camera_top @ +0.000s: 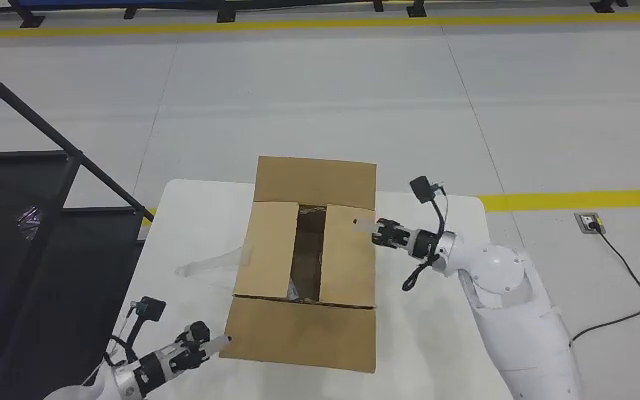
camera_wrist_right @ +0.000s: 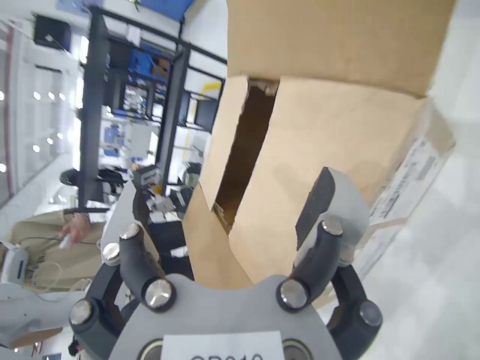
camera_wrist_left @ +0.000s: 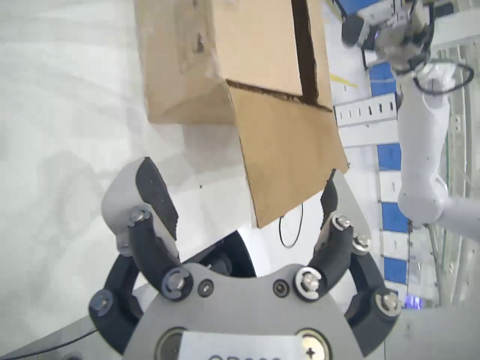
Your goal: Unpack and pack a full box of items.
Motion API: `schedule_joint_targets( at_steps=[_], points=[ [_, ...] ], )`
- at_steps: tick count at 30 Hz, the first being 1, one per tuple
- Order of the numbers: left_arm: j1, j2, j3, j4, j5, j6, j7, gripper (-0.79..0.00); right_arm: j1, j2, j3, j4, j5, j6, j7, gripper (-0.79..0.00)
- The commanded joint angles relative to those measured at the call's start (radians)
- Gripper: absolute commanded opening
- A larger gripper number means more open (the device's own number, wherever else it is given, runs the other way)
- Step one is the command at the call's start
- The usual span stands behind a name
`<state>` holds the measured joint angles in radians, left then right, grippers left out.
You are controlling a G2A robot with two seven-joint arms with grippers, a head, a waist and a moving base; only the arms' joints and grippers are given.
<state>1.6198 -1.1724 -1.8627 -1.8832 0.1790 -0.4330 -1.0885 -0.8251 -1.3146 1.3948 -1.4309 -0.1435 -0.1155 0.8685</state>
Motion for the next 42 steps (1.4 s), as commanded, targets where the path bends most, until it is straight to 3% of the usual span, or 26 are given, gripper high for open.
schedule_joint_targets(
  at_steps=[1,5,9,22,28,34,42],
  points=[
    [-0.014,0.007,0.021,0.009,-0.031,-0.028,-0.074,0.000,-0.009,-0.001,0.018,0.012,-0.001,0.009,-0.114,0.000],
    [-0.031,0.018,0.052,0.022,-0.105,-0.056,-0.154,0.000,0.019,-0.005,0.019,0.087,0.041,-0.006,-0.204,0.000],
    [-0.041,0.025,0.049,0.024,-0.175,-0.039,-0.152,0.000,0.094,-0.014,-0.026,0.208,0.022,-0.031,-0.262,0.000],
    [-0.068,0.029,0.083,-0.032,-0.251,0.123,0.091,0.000,0.356,-0.080,-0.223,0.653,0.046,-0.151,-0.325,0.000],
    [-0.091,0.026,0.116,-0.052,-0.186,0.232,0.260,0.000,0.435,-0.101,-0.235,0.798,0.165,-0.277,-0.215,0.000],
    [-0.100,0.021,0.189,-0.077,-0.079,0.309,0.402,0.000,0.490,-0.085,-0.193,0.871,0.226,-0.382,-0.092,0.000],
    [-0.133,0.018,0.255,-0.082,-0.025,0.371,0.478,0.000,0.477,-0.049,-0.119,0.839,0.400,-0.478,0.237,0.000]
  ],
)
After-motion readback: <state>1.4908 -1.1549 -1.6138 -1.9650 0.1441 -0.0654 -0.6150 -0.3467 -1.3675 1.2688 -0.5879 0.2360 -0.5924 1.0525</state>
